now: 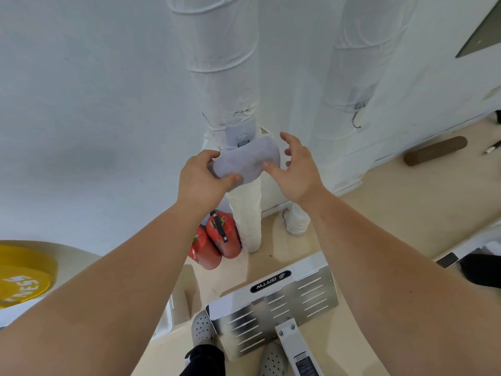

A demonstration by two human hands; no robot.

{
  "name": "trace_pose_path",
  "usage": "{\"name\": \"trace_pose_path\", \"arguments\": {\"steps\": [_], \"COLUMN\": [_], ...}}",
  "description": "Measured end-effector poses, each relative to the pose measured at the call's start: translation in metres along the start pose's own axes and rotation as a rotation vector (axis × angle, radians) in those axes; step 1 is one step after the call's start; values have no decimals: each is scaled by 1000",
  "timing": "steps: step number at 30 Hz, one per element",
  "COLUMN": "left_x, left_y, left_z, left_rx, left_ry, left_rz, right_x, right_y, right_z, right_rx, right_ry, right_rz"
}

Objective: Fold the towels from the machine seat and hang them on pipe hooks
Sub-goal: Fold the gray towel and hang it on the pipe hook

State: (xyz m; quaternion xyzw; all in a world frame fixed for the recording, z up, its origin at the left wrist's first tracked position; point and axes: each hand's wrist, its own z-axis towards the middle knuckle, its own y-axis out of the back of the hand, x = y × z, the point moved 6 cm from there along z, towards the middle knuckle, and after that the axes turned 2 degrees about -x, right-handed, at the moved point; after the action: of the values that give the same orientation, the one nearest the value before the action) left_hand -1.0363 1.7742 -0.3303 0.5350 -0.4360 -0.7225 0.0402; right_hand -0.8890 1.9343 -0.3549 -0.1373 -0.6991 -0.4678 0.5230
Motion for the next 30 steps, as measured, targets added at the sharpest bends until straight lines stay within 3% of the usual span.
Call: {"name": "trace_pose_path", "arguments": {"steps": [3, 7, 10, 14, 17, 23, 27, 30], "left_x": [-5, -9, -9, -6, -6, 6, 11, 7], "left_y": [-1, -10, -15, -10, -5, -8, -3, 7], "left_z": [-3, -10, -13, -1, 12, 23, 27, 17], "left_rx": [-15, -81, -105, -106, -33, 85, -29, -285], "left_ry": [-145, -338, -402, -355, -232, 37, 83, -49], "left_rz": [118, 196, 219, 193, -14, -302, -299, -31], "right_x": [3, 0, 0, 10, 19, 22, 29, 33], "right_y": [0, -11, -16, -14, -9, -8, -9, -7], "right_z": [-4, -9, -2, 6, 13, 30, 39, 45], "right_rx": [-10, 50, 31, -8, 24, 55, 97, 25], "right_ry": [-108, -447, -456, -295, -137, 24, 208, 274], "right_rz": [37, 299, 352, 428, 423, 193, -29, -144]}}
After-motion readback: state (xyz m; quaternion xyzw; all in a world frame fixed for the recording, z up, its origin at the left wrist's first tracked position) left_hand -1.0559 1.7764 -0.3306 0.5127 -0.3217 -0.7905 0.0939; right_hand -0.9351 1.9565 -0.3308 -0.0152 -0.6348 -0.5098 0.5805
